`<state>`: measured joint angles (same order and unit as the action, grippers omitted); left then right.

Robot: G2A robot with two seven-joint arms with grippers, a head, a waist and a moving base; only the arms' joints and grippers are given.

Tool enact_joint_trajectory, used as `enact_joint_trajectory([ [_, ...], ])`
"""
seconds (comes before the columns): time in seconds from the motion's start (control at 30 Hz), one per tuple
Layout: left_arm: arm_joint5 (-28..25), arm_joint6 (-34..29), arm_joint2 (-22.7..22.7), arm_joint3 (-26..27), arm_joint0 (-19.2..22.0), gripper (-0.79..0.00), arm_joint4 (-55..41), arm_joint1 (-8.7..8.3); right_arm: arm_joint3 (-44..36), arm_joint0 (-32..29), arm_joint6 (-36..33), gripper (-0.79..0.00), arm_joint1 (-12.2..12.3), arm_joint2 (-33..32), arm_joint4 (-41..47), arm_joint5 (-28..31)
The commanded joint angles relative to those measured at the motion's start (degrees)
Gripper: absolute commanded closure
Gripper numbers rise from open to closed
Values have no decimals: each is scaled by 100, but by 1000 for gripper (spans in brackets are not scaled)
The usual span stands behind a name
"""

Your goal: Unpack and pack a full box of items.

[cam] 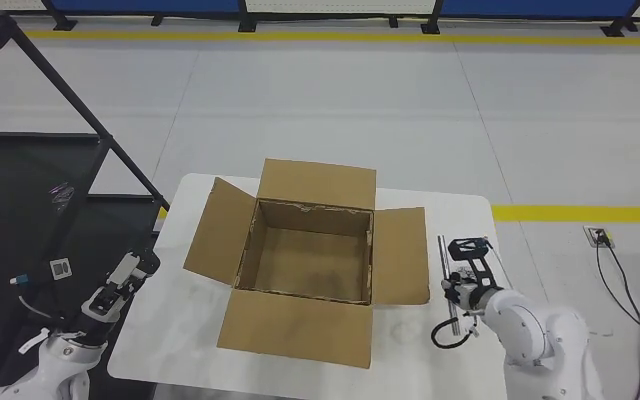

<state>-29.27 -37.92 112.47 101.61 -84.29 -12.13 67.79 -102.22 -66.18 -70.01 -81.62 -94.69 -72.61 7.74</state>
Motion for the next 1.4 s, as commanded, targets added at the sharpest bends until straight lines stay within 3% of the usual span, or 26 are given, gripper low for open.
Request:
enact_joint_trajectory([
  [0.0, 0, 0, 0, 0, 0, -785, 0, 0, 398, 130, 34, 0, 12, 50, -12, -25],
  [0.23, 0, 0, 0, 0, 0, -785, 0, 0, 1560, 624, 208, 0, 61, 222, -167, -96],
  [0.63, 0, 0, 0, 0, 0, -785, 0, 0, 2425, 1051, 290, 0, 132, 424, -272, -203],
  [0.77, 0, 0, 0, 0, 0, -785, 0, 0, 2568, 1106, 333, -65, 151, 448, -182, -233],
  [0.93, 0, 0, 0, 0, 0, -785, 0, 0, 2633, 1134, 378, -252, 180, 463, -125, -282],
  [1.17, 0, 0, 0, 0, 0, -785, 0, 0, 2358, 1055, 565, -296, 218, 411, 69, -409],
  [1.27, 0, 0, 0, 0, 0, -785, 0, 0, 1822, 849, 787, -422, 239, 271, 408, -335],
  [1.33, 0, 0, 0, 0, 0, -785, 0, 0, 1332, 654, 899, -776, 256, 152, 575, -360],
  [1.37, 0, 0, 0, 0, 0, -785, 0, 0, 1077, 556, 924, -785, 264, 101, 639, -396],
])
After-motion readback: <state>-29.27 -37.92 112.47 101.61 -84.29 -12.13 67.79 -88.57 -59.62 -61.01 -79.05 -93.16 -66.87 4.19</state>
